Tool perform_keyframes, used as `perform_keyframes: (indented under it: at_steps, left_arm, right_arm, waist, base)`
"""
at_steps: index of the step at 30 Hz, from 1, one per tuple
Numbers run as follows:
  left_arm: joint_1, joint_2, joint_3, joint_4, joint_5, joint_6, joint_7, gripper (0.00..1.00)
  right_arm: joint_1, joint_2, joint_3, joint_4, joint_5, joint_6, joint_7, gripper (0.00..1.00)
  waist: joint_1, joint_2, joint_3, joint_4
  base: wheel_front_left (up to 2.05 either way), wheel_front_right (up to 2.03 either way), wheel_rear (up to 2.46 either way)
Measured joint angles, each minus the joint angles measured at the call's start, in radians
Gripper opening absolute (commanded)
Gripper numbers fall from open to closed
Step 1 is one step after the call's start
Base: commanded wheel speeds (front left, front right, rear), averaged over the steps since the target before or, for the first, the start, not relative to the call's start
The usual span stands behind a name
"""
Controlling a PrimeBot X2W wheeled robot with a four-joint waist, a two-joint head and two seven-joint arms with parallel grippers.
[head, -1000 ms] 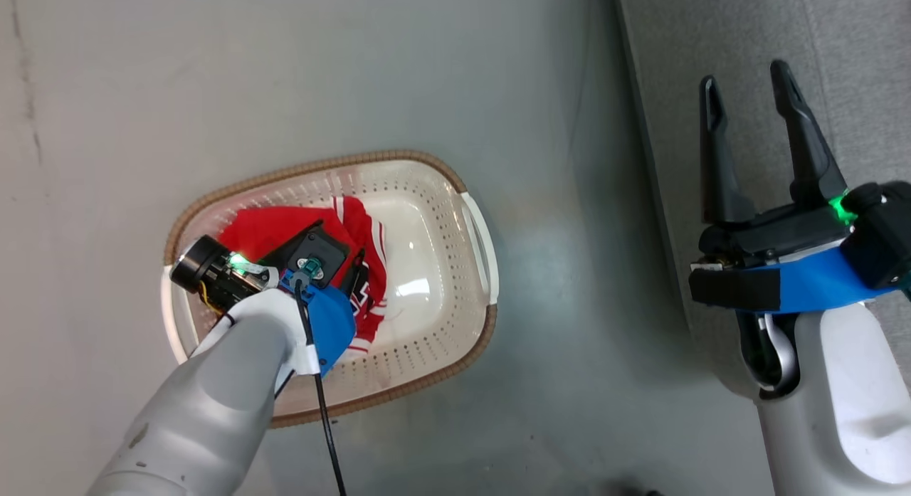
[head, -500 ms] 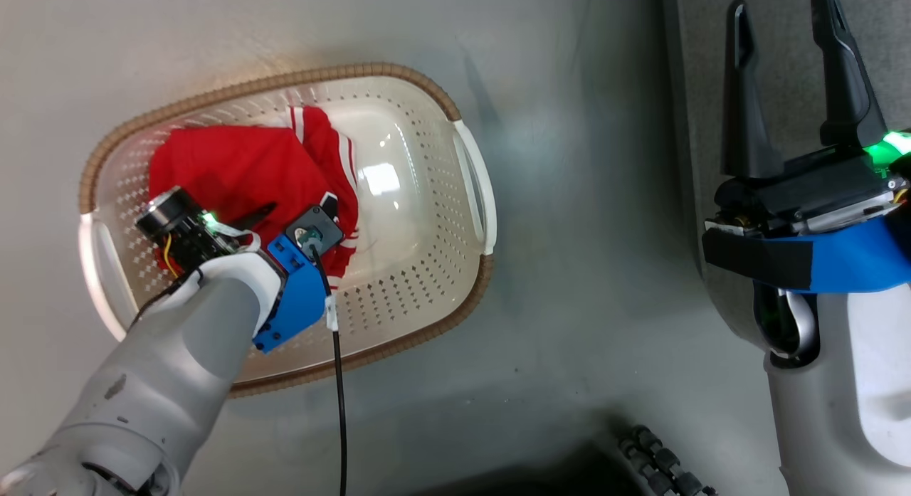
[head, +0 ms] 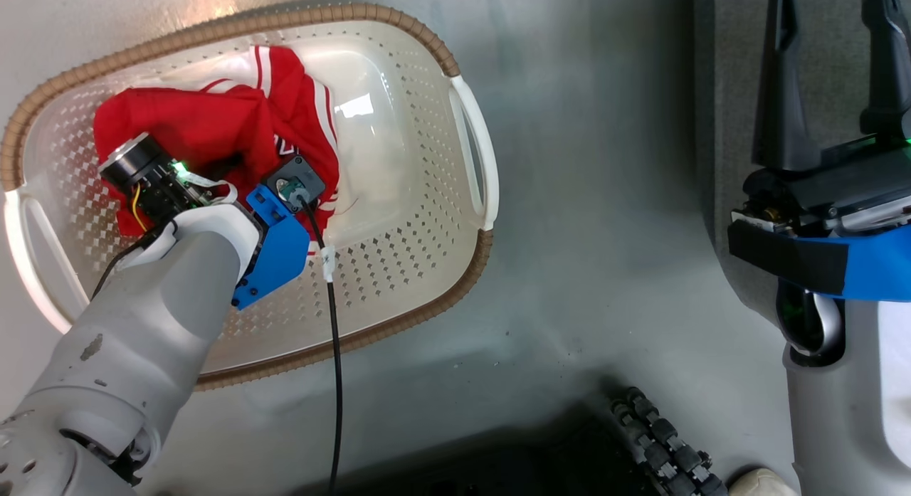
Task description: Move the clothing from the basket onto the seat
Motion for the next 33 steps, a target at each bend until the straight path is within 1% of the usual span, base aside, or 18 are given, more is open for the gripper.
perform_keyframes:
  at_steps: [8,9,10,11,15,20,24,33]
  left_arm:
    - [-0.005,-0.021,-0.001,0.003,-0.018,0.0,0.045,1.0]
    - [-0.007,-0.022,-0.003,0.003,-0.018,0.0,0.047,0.96]
    - [-0.008,-0.024,-0.006,0.003,-0.018,0.0,0.051,0.07]
    - [-0.01,-0.027,-0.005,0.004,-0.021,0.0,0.054,0.0]
    - [-0.016,-0.035,0.001,0.005,-0.04,0.0,0.056,0.0]
    - [-0.029,-0.07,-0.001,0.004,-0.054,0.0,0.056,0.0]
    - [-0.026,-0.088,0.007,0.005,-0.076,0.0,0.008,0.0]
    - [0.008,-0.127,0.015,-0.008,-0.12,0.0,-0.158,0.0]
  right_arm:
    - [-0.001,0.0,-0.006,-0.02,-0.011,0.0,0.0,1.0]
    - [-0.002,0.0,-0.006,-0.02,-0.011,0.0,0.0,1.0]
    - [-0.002,0.0,-0.006,-0.021,-0.012,0.0,0.0,1.0]
    - [-0.002,0.0,-0.005,-0.021,-0.014,0.0,0.0,1.0]
    - [-0.003,0.0,-0.005,-0.021,-0.018,0.0,0.0,1.0]
    - [-0.012,-0.001,-0.009,-0.018,-0.019,0.0,0.0,1.0]
    - [-0.012,-0.002,-0.009,-0.009,-0.019,0.0,0.0,1.0]
    - [-0.008,-0.014,-0.014,0.025,-0.018,0.0,0.0,1.0]
  waist:
    - [-0.0001,0.0,0.013,0.007]
    - [-0.0001,0.0,0.013,0.007]
    - [-0.0001,0.0,0.012,0.008]
    - [0.0,0.0,0.011,0.009]
    - [-0.0001,0.0,0.005,0.014]
    - [0.0,0.0,-0.015,0.022]
    - [-0.0001,0.0,-0.042,0.032]
    - [-0.0001,0.0,-0.139,0.071]
  base:
    - [0.0,0.0,0.0]
    - [0.0,0.0,0.0]
    - [0.0,0.0,0.0]
    - [0.0,0.0,0.0]
    - [0.0,0.0,0.0]
    - [0.0,0.0,0.0]
    - [0.0,0.0,0.0]
    - [0.0,0.0,0.0]
